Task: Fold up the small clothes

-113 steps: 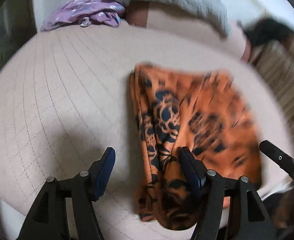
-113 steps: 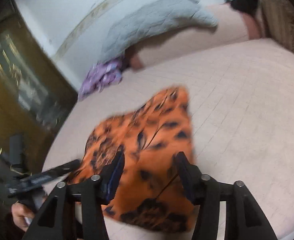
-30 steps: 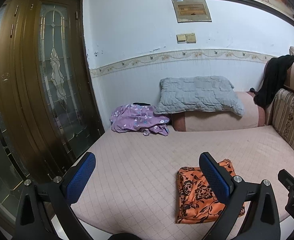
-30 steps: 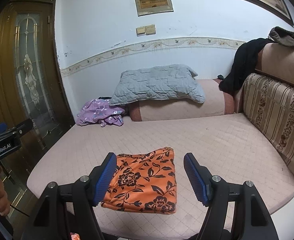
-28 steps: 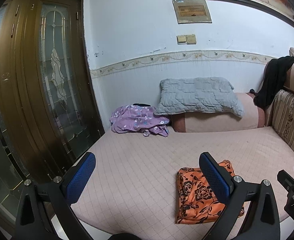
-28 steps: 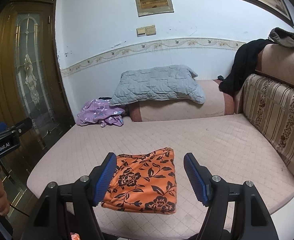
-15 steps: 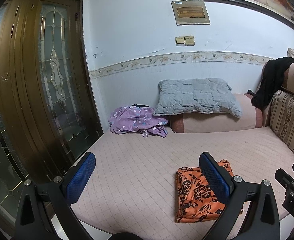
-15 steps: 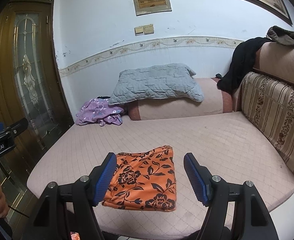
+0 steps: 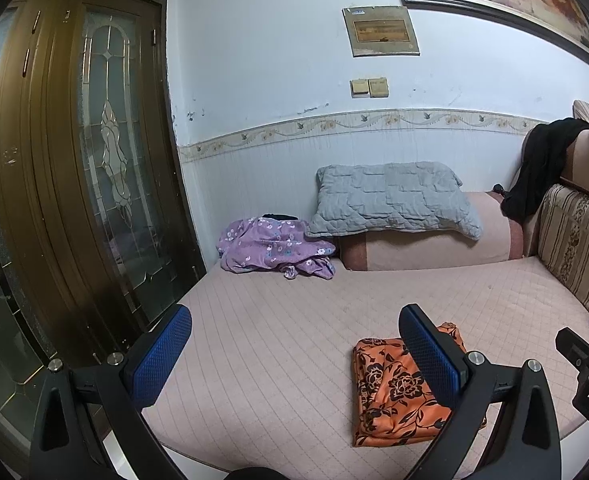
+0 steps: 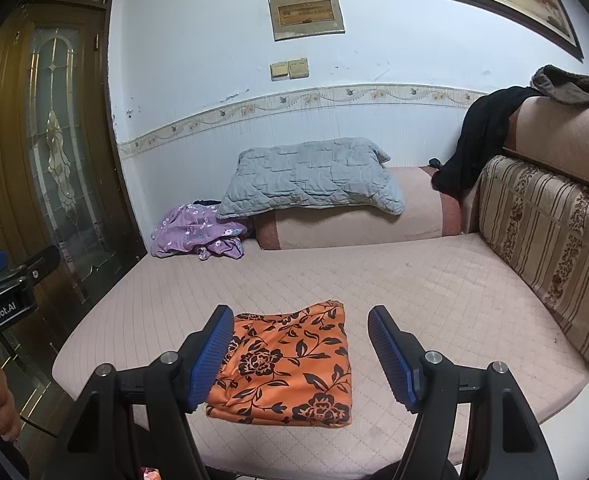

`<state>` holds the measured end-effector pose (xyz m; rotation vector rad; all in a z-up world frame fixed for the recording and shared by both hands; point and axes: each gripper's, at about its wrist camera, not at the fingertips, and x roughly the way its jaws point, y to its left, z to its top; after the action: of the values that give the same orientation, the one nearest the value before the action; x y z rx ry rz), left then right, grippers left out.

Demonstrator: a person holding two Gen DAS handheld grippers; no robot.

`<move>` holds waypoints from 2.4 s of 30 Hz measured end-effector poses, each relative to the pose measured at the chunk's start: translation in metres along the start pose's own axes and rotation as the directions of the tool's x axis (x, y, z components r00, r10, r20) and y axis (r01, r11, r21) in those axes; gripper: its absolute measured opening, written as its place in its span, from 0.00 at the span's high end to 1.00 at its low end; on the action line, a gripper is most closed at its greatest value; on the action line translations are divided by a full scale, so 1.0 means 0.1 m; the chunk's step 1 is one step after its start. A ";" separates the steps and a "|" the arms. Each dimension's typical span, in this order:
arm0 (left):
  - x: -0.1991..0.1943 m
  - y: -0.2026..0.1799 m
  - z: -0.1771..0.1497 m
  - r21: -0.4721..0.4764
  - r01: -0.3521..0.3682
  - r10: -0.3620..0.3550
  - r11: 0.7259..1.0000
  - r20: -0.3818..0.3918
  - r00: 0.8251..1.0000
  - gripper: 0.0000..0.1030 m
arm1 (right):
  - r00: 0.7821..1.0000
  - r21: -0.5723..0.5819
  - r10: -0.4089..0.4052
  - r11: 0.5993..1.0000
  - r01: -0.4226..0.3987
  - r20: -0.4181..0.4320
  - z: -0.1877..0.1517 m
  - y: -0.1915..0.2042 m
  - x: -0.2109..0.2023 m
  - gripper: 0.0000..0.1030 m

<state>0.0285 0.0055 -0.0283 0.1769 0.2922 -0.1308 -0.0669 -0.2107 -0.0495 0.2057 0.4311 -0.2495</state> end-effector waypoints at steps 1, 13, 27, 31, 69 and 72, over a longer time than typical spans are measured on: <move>0.00 0.00 0.00 -0.001 0.001 -0.001 1.000 0.001 1.000 0.00 | 1.000 -0.001 -0.002 1.000 0.002 0.001 0.00 0.01 -0.01 0.29; -0.02 -0.02 -0.01 0.014 0.027 -0.027 1.000 0.002 1.000 0.00 | 0.999 0.002 -0.024 1.000 0.024 -0.025 0.00 0.02 -0.02 0.29; 0.02 0.04 -0.09 0.010 0.030 -0.030 0.999 -0.009 1.000 0.00 | 0.999 -0.017 -0.022 1.000 0.021 -0.036 -0.05 0.13 0.01 0.29; 0.08 0.06 -0.14 0.011 0.033 -0.033 0.999 -0.028 0.999 0.00 | 0.998 -0.025 -0.021 0.999 0.020 -0.052 -0.10 0.17 0.09 0.29; 0.19 0.03 -0.24 0.034 0.067 -0.065 0.997 -0.059 0.996 0.00 | 0.995 -0.022 -0.013 1.000 0.011 -0.097 -0.19 0.19 0.33 0.29; 0.13 0.03 -0.20 0.035 0.061 -0.060 0.997 -0.044 0.997 0.00 | 0.997 -0.019 -0.010 1.000 0.008 -0.080 -0.15 0.18 0.26 0.29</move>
<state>0.0362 0.0109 -0.0505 0.2075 0.3382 -0.1927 -0.0450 -0.1953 -0.0716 0.1963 0.5135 -0.2466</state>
